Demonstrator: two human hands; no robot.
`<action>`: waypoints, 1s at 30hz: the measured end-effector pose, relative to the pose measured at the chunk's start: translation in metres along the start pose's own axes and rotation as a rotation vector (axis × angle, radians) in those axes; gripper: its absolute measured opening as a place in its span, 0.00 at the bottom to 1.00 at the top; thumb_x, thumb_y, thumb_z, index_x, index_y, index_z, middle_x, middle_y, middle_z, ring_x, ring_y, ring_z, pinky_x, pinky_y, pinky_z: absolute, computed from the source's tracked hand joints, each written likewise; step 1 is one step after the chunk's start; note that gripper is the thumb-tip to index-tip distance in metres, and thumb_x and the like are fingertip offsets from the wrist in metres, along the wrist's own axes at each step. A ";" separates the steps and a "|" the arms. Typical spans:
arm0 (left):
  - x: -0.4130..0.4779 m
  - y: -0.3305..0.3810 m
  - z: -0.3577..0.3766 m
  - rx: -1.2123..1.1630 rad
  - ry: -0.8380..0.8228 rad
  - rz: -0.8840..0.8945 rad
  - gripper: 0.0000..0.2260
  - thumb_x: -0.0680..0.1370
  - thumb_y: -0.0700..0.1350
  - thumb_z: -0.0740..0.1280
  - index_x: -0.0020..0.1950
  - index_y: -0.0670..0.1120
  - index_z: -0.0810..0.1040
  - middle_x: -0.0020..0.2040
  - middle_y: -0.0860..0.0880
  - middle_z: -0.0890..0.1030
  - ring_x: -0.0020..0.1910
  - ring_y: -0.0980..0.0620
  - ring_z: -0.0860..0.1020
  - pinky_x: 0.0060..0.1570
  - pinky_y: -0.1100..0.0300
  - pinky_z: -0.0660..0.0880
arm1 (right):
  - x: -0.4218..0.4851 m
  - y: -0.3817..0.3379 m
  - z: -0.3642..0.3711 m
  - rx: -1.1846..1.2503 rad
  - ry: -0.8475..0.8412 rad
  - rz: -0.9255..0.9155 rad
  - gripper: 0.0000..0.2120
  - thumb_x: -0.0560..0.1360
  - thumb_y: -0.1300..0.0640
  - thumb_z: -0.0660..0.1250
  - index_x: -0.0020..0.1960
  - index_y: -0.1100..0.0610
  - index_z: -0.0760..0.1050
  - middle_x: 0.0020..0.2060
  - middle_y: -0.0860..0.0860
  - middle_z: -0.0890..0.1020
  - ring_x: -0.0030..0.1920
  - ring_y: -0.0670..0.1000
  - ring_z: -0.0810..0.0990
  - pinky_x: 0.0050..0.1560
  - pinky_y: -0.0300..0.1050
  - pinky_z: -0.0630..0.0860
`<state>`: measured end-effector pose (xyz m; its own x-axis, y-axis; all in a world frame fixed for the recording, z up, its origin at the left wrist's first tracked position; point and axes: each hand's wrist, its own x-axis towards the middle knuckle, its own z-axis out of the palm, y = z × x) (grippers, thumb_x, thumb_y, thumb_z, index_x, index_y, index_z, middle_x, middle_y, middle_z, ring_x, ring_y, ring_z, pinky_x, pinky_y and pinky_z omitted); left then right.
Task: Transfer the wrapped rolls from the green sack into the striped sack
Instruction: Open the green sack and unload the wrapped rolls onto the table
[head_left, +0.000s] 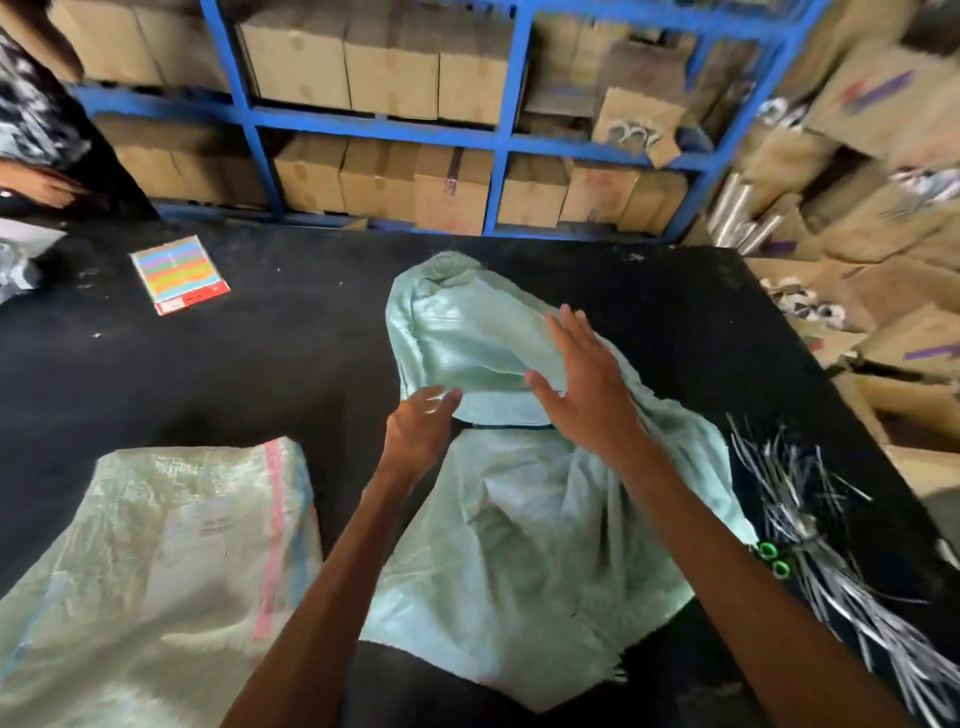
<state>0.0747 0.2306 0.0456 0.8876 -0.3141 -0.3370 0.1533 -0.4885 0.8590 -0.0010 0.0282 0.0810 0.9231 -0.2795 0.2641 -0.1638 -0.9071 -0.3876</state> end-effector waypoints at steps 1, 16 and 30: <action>0.002 0.010 0.008 -0.102 -0.018 -0.074 0.20 0.77 0.62 0.65 0.57 0.49 0.82 0.61 0.42 0.82 0.63 0.41 0.78 0.63 0.49 0.74 | 0.007 0.013 -0.004 0.003 -0.012 0.040 0.36 0.77 0.40 0.57 0.79 0.58 0.60 0.79 0.58 0.60 0.80 0.58 0.55 0.76 0.62 0.60; 0.082 0.035 0.091 -0.913 -0.002 -0.637 0.17 0.77 0.44 0.71 0.61 0.40 0.70 0.61 0.37 0.73 0.62 0.39 0.74 0.65 0.41 0.73 | 0.084 0.104 -0.009 0.379 -0.472 0.530 0.32 0.82 0.45 0.61 0.80 0.56 0.58 0.78 0.54 0.63 0.78 0.56 0.62 0.75 0.48 0.60; 0.066 0.199 0.056 -0.816 0.027 0.151 0.17 0.76 0.30 0.65 0.63 0.41 0.78 0.59 0.40 0.83 0.58 0.39 0.82 0.59 0.42 0.79 | 0.110 0.078 -0.106 1.019 -0.090 0.431 0.17 0.79 0.61 0.61 0.64 0.47 0.78 0.53 0.45 0.84 0.54 0.43 0.83 0.56 0.40 0.79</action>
<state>0.1394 0.0666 0.1730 0.9325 -0.3039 -0.1951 0.2891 0.3045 0.9076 0.0505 -0.1068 0.1731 0.8865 -0.4478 -0.1163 -0.1523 -0.0450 -0.9873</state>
